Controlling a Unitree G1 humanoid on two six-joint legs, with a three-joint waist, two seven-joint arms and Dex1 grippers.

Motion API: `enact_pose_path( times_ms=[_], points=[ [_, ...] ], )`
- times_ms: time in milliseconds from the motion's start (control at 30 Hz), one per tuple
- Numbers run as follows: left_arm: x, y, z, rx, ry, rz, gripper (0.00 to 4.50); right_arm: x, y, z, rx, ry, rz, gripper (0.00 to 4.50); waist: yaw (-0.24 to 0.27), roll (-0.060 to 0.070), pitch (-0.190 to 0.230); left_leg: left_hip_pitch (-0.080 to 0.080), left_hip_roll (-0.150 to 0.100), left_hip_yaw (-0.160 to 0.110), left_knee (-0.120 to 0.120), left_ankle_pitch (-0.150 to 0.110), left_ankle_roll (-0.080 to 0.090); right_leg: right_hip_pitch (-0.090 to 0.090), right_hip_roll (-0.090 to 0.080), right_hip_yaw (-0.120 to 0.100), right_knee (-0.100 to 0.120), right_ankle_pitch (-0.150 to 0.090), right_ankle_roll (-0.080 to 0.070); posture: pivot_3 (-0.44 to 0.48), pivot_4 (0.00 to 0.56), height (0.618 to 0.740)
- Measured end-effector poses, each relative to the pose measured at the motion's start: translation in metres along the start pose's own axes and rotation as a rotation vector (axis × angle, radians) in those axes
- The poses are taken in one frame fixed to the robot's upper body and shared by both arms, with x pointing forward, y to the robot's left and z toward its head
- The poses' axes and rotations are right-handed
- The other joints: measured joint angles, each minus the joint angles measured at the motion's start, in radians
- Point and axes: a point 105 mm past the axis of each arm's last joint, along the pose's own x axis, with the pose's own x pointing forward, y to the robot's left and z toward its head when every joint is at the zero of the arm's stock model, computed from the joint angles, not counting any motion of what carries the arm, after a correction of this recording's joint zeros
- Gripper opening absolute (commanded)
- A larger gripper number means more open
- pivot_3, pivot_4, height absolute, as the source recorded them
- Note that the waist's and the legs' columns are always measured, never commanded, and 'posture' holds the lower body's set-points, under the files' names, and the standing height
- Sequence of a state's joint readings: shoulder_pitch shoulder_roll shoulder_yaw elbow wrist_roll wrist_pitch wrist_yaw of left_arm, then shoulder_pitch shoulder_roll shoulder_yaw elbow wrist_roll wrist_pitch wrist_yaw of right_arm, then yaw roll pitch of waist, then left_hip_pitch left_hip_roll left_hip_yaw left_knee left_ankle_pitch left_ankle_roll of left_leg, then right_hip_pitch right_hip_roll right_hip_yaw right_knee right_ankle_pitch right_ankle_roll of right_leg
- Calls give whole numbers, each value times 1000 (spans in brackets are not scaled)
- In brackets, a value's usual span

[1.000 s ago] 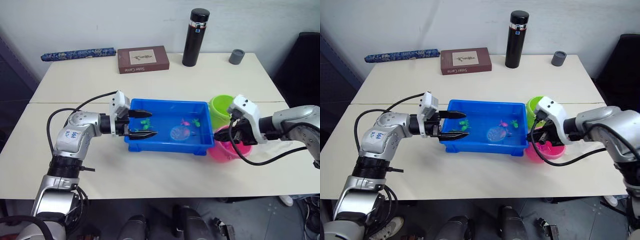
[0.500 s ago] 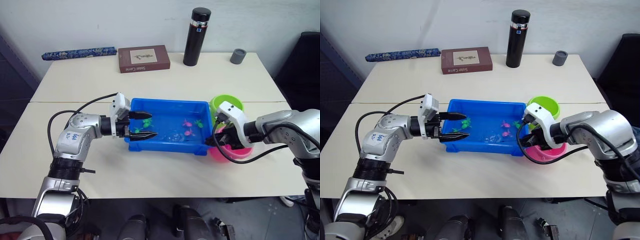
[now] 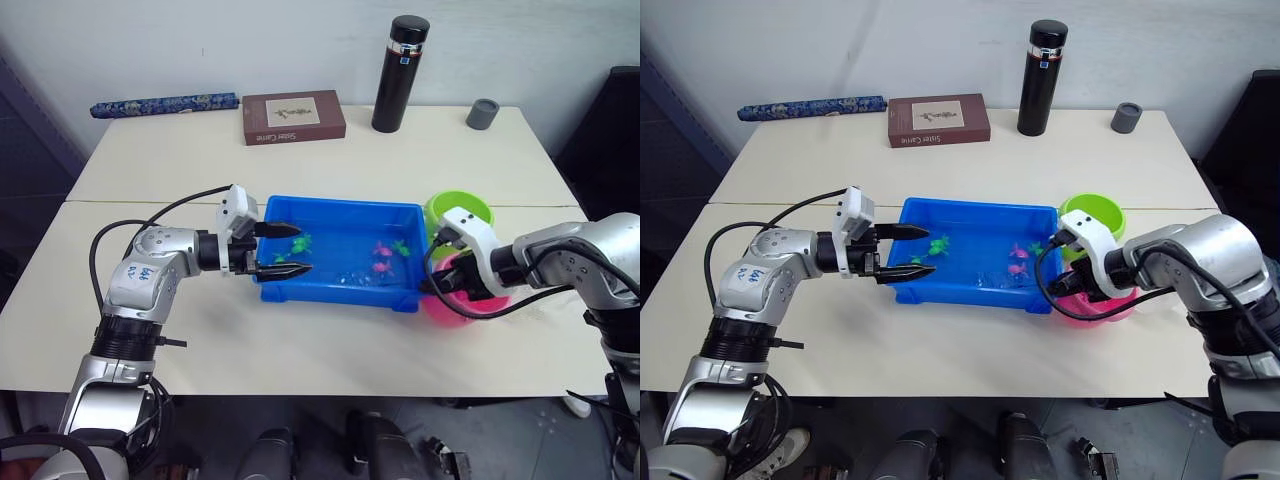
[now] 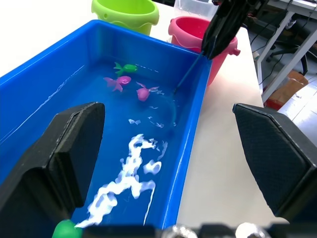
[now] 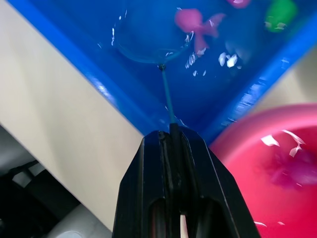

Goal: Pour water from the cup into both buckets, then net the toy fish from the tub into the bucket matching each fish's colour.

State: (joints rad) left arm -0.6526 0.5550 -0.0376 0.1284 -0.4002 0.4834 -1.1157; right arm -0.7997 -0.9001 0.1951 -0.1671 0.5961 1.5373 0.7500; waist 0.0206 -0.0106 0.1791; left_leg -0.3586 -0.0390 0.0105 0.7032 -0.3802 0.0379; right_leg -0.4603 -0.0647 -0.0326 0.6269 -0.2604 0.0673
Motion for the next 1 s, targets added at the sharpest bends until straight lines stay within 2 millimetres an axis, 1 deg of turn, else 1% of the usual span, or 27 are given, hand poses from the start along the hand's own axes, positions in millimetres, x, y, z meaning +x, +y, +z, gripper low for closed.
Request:
enact_pose_path(
  times_ms=[167, 333, 467, 767, 1000],
  points=[
    [0, 0, 0, 0, -1, 0, 4460, -1, -8, 2, -4, -14, -38, 0, 0, 0, 0, 0, 0, 0, 0, 0, 0, 0, 0, 0, 0, 0, 0, 0, 150, 739],
    [0, 0, 0, 0, -1, -1, 4460, -5, -11, 4, -21, -30, -52, 0, 1, 0, 0, 0, 0, 0, 0, 0, 0, 0, 0, 0, 0, 0, 0, 0, 150, 739],
    [0, 0, 0, 0, 0, 0, 4460, -8, -10, 5, -47, -40, -57, 0, 1, 0, 0, 0, 0, 0, 0, 0, 0, 0, 0, 0, 0, 0, 0, 0, 150, 739],
    [0, 0, 0, 1, 0, -2, 4460, -16, -12, -1, -84, -33, -85, 0, 2, 0, 0, 0, 0, 0, 0, 0, 0, 0, 0, 0, 0, 0, 0, 0, 150, 739],
    [-1, 0, 1, 4, 2, -8, 4460, -22, -6, -3, -173, -59, -54, 0, 2, 0, 0, 0, 0, 0, 0, 0, 0, 0, 0, 0, -1, 0, 0, 0, 150, 739]
  ],
)
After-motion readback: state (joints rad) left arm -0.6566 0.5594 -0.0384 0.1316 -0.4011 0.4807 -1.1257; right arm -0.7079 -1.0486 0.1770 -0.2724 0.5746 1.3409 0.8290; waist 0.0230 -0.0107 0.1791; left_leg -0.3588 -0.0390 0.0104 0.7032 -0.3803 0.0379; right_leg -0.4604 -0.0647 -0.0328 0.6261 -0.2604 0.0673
